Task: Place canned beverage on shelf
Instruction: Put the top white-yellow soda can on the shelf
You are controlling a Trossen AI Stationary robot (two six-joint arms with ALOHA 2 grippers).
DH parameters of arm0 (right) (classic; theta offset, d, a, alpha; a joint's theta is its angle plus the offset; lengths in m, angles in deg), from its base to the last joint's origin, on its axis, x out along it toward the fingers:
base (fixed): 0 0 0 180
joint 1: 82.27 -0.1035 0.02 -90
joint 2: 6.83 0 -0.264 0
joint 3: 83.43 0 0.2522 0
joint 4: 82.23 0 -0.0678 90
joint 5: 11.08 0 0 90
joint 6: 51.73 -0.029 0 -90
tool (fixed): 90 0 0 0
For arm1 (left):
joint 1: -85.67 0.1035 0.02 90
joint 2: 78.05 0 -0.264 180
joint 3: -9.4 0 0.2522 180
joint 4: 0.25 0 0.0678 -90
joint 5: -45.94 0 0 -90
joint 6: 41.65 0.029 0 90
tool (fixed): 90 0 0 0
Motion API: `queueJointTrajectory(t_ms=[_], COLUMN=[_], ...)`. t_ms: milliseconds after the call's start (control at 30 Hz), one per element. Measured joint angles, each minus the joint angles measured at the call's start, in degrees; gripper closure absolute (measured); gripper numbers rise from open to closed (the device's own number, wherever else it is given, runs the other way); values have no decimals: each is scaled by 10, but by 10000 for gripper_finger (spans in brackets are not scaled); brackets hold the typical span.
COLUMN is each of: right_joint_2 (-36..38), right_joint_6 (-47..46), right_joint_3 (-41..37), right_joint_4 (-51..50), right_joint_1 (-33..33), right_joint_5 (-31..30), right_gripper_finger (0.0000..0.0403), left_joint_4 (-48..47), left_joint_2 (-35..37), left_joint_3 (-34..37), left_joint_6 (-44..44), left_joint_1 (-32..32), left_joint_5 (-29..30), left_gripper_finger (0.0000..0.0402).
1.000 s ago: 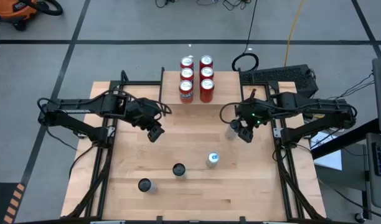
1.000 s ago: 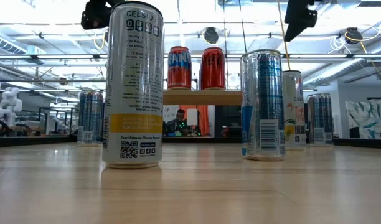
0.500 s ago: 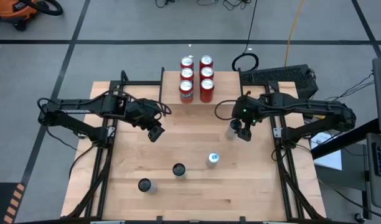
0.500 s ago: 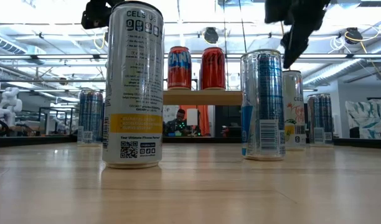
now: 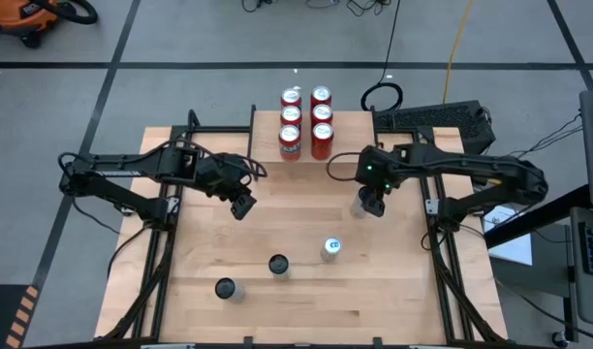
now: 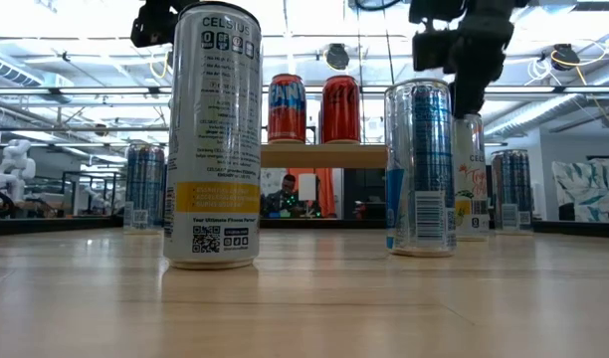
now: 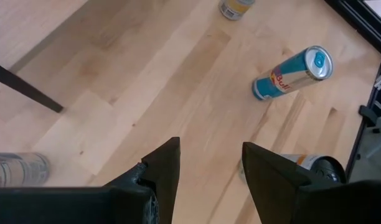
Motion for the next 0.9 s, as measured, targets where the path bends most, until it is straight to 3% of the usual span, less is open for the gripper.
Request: queueJointTrajectory(t_ms=[300, 633, 900], right_joint_2=[-58, -74, -63], right_joint_6=[40, 42, -15], right_joint_3=[0, 0, 6], right_joint_4=[1, -10, -13], right_joint_1=[9, 9, 9], right_joint_5=[1, 1, 29], right_gripper_finger=[65, 134, 172], left_joint_4=[0, 0, 1], left_joint_2=[0, 0, 0], left_joint_3=[3, 4, 4], left_joint_6=[10, 10, 10], left_joint_1=[0, 0, 0], left_joint_5=[0, 0, 1], left_gripper_finger=[226, 226, 226])
